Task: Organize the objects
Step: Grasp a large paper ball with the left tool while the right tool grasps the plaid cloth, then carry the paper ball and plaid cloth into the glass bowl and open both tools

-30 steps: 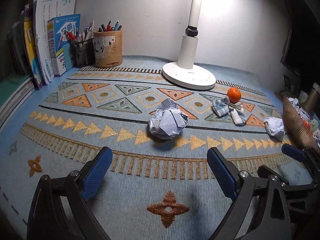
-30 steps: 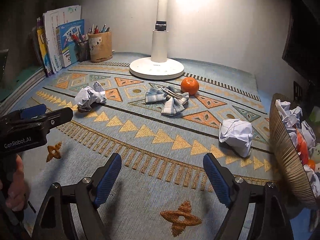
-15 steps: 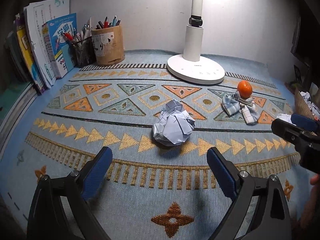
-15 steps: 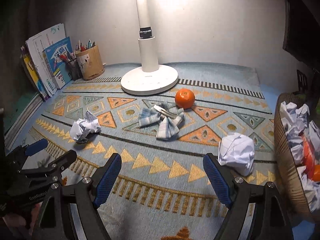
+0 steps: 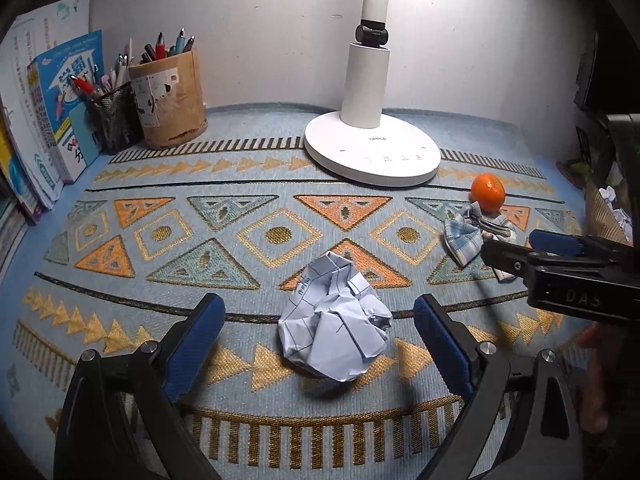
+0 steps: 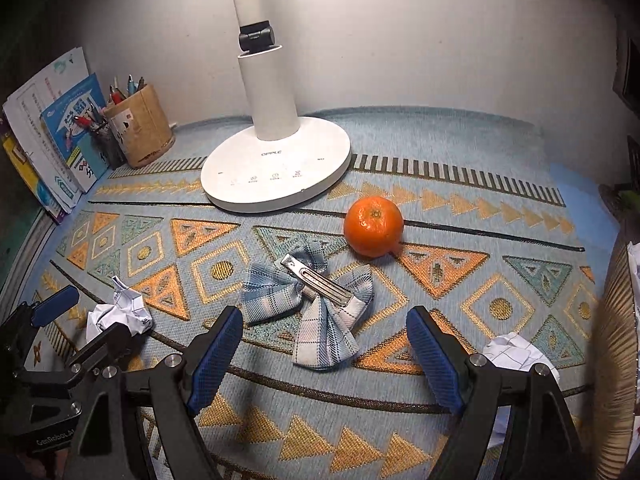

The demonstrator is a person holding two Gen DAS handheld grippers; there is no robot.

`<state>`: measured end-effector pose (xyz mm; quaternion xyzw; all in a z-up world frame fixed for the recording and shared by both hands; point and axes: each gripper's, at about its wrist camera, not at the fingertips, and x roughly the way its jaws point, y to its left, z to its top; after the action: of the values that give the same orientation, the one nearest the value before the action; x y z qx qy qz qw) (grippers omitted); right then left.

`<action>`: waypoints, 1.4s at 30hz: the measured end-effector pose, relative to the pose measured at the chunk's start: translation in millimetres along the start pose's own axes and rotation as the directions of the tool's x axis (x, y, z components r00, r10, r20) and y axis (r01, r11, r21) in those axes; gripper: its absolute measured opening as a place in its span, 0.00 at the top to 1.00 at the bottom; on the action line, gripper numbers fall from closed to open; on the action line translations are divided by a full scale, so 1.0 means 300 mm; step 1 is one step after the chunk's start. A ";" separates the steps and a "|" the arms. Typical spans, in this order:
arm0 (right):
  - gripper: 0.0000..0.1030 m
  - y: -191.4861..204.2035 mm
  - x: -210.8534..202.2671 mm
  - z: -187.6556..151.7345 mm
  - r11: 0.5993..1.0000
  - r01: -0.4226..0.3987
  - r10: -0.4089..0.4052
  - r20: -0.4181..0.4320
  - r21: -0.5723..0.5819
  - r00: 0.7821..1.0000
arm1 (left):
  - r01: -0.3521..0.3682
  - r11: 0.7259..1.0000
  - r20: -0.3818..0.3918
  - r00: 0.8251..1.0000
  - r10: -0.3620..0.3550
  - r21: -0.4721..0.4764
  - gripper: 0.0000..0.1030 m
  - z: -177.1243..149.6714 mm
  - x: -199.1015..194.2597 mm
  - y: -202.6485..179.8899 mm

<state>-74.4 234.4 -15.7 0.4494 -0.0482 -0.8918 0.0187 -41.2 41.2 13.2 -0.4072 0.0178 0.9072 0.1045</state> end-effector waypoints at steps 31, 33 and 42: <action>0.79 -0.131 -0.541 -0.058 0.994 0.069 -0.088 0.263 0.081 0.961 | 0.246 0.965 0.156 0.953 -0.259 0.094 0.50 0.093 -0.295 -0.315; 0.78 -0.233 -0.630 -0.066 0.983 0.107 -0.146 0.291 0.147 0.945 | 0.325 0.940 0.148 0.930 -0.338 0.106 0.50 0.128 -0.297 -0.421; 0.78 -0.780 -0.837 -0.187 0.840 0.234 -0.390 0.245 0.489 0.888 | 0.475 0.853 0.063 0.865 -0.497 0.217 0.50 0.201 -0.210 -0.890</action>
<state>122.5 482.4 127.8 0.2850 -0.1790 -0.9103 -0.2409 9.8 298.2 114.4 -0.3327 -0.0033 0.8671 0.3707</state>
